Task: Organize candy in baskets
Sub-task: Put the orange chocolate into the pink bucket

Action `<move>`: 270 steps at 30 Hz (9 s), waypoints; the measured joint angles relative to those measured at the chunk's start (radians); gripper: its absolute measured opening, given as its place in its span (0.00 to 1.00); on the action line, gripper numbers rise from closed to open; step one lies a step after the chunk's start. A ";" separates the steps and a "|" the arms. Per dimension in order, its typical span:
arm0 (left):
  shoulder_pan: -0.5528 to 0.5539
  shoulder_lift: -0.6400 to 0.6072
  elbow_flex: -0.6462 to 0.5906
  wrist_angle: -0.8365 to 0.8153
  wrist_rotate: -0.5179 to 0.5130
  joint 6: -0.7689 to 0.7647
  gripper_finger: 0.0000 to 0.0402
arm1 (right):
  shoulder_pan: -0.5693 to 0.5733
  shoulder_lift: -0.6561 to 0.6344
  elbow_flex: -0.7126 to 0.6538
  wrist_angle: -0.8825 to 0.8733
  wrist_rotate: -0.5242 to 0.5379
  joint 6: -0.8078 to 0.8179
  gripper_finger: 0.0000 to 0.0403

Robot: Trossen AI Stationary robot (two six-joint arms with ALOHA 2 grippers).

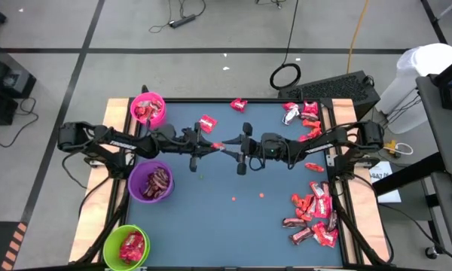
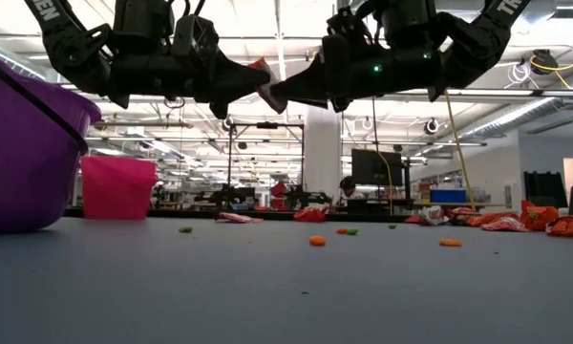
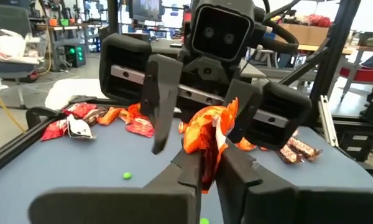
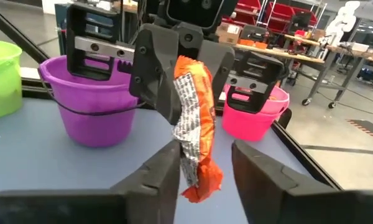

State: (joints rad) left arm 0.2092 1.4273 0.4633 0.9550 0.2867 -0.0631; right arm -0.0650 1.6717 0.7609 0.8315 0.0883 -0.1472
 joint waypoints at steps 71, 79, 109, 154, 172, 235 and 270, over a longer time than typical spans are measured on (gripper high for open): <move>0.415 -0.551 0.347 -1.189 -0.253 0.175 0.49 | -0.030 -0.282 0.001 -0.942 0.206 0.278 0.41; 0.276 -0.559 0.105 -0.835 -0.160 0.090 0.49 | -0.142 -0.321 0.000 -1.126 0.258 0.346 0.41; 0.114 -0.496 -0.179 -0.343 -0.167 -0.004 0.49 | -0.791 -0.214 0.084 -1.673 0.221 0.291 0.41; 0.110 -0.496 -0.179 -0.342 -0.168 -0.004 0.49 | -0.558 -0.368 0.084 -1.467 0.139 0.230 0.01; 0.089 -0.466 -0.178 -0.280 -0.168 -0.010 0.49 | -0.247 -0.297 0.084 -0.669 -0.174 0.153 0.00; 0.003 -0.482 0.214 -1.205 -0.687 -0.009 0.12 | -0.071 -0.413 0.084 -0.965 -0.143 0.126 0.49; 0.628 -0.352 0.330 -1.682 -0.777 -0.006 0.35 | -0.070 -0.235 0.083 -0.972 -0.063 0.103 0.49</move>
State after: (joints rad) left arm 0.8373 1.0751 0.7936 -0.7274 -0.4906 -0.0694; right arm -0.1352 1.4372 0.8440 -0.1409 0.0256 -0.0442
